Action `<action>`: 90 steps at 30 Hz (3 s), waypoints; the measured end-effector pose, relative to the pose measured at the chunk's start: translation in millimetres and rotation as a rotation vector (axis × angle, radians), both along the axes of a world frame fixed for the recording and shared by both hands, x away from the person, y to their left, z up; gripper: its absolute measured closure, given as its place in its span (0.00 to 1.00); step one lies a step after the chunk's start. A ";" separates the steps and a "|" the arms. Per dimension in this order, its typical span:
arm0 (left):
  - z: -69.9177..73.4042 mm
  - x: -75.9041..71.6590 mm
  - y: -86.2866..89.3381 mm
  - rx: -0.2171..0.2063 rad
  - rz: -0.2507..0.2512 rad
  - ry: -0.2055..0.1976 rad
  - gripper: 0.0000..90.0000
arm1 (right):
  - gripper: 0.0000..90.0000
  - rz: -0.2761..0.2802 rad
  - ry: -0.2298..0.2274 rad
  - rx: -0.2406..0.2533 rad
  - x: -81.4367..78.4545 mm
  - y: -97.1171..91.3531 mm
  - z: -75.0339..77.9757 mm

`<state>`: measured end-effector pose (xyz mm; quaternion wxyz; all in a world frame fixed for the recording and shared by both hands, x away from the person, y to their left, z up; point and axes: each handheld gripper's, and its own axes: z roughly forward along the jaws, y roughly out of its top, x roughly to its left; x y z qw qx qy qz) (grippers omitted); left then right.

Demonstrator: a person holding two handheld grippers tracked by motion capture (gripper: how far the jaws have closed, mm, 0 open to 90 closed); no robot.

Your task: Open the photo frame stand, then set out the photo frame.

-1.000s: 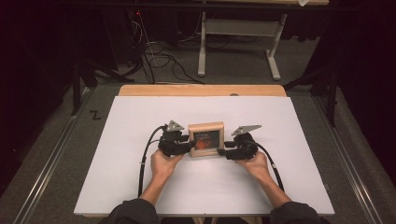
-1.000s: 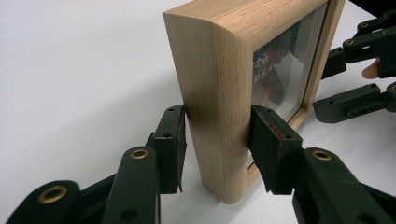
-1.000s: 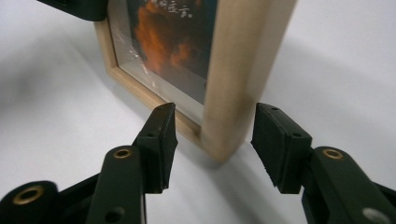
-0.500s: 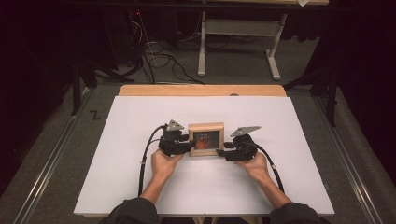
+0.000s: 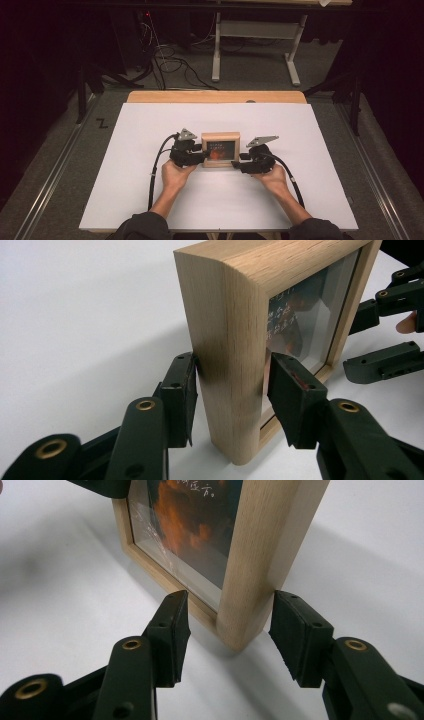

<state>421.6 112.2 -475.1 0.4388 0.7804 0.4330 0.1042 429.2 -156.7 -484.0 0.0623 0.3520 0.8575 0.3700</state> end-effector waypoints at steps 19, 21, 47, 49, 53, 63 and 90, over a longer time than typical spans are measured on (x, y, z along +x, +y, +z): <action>1.8 -1.7 1.1 -0.002 0.003 -0.017 0.59 | 0.54 0.011 -0.035 -0.018 -6.7 1.0 1.1; 4.7 -3.8 3.2 -0.017 0.012 -0.023 0.54 | 0.53 0.006 -0.042 -0.023 -9.3 0.1 3.6; 38.2 -57.9 1.9 0.033 -0.060 -0.074 0.44 | 0.46 -0.127 -0.095 0.067 -66.2 -68.5 34.4; 39.0 -61.5 1.1 0.039 -0.063 -0.076 0.44 | 0.45 -0.121 -0.089 0.067 -69.2 -70.9 33.8; 40.9 -69.7 -1.0 0.033 -0.073 -0.083 0.45 | 0.44 -0.122 -0.092 0.070 -75.9 -78.3 32.3; 38.6 -75.0 -9.5 0.044 -0.089 -0.083 0.47 | 0.44 -0.132 -0.101 0.056 -88.6 -86.0 24.0; -3.5 -88.7 -31.0 0.000 -0.095 -0.020 0.45 | 0.44 -0.123 -0.135 0.047 -85.0 -84.2 13.3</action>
